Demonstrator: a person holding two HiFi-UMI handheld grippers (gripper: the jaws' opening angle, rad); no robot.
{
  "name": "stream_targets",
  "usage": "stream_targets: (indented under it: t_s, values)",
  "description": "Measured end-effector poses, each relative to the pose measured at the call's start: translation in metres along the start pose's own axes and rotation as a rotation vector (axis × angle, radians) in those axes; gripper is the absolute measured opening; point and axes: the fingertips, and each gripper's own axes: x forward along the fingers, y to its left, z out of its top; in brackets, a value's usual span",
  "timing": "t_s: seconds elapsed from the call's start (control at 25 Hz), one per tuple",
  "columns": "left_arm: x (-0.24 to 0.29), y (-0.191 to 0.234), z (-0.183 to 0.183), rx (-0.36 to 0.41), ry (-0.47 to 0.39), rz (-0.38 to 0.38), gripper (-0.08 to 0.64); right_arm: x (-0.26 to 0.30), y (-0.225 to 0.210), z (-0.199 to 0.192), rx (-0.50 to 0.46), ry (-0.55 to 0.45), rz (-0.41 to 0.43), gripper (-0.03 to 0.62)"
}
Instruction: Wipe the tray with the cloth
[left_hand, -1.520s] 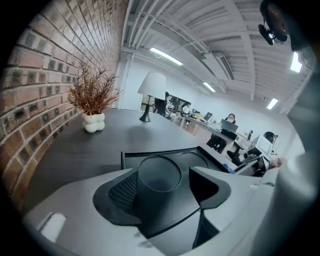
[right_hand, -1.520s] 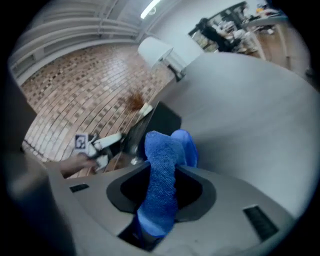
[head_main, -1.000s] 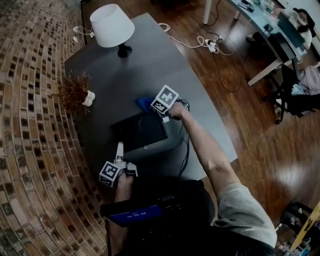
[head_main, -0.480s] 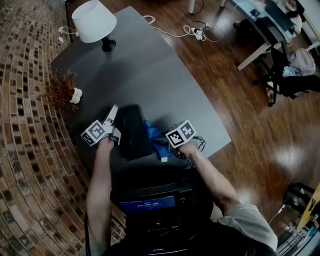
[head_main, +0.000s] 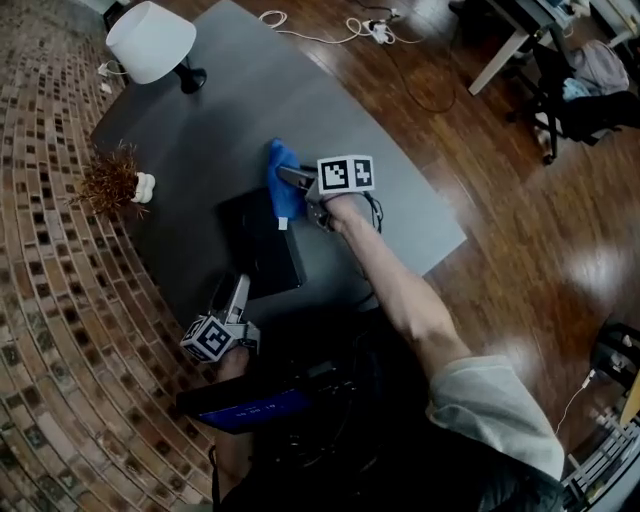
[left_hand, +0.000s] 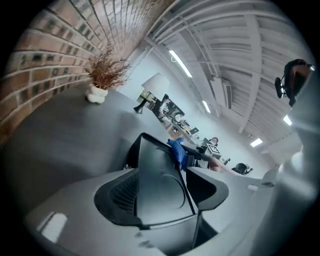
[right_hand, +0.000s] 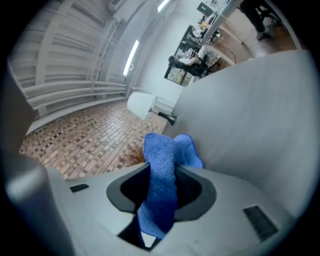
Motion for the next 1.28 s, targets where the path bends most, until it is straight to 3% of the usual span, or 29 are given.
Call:
stream_targets:
  t_s: [0.08, 0.2, 0.48, 0.56, 0.64, 0.8, 0.88, 1.0, 1.08, 1.28]
  values:
    - [-0.001, -0.002, -0.017, -0.064, -0.032, 0.009, 0.279, 0.013, -0.006, -0.009, -0.021, 0.065, -0.03, 0.132]
    - [0.006, -0.013, -0.021, -0.114, -0.089, -0.019, 0.282, -0.004, 0.001, -0.048, -0.029, 0.165, -0.001, 0.132]
    - [0.015, -0.015, -0.028, -0.074, -0.077, 0.038, 0.281, -0.089, 0.032, -0.208, -0.026, 0.419, 0.032, 0.131]
    - [0.015, -0.015, -0.031, -0.059, -0.067, 0.048, 0.281, -0.108, 0.029, -0.233, -0.062, 0.513, 0.018, 0.13]
    - [0.015, -0.013, -0.034, -0.036, -0.056, 0.06, 0.281, -0.103, 0.014, -0.202, -0.138, 0.471, -0.032, 0.13]
    - [0.018, -0.013, -0.034, -0.006, -0.05, 0.074, 0.258, -0.039, -0.015, -0.048, -0.235, 0.165, -0.135, 0.13]
    - [0.017, -0.012, -0.035, -0.009, -0.051, 0.074, 0.258, -0.002, -0.027, -0.012, -0.262, 0.16, -0.171, 0.13]
    - [0.017, -0.013, -0.037, -0.014, -0.049, 0.07, 0.258, 0.024, -0.034, -0.024, -0.286, 0.278, -0.175, 0.13]
    - [0.017, -0.013, -0.039, -0.014, -0.045, 0.069, 0.258, 0.009, -0.032, -0.049, -0.283, 0.327, -0.172, 0.13]
    - [0.016, -0.012, -0.035, -0.018, -0.06, 0.074, 0.258, -0.06, -0.006, -0.169, -0.225, 0.444, -0.108, 0.13]
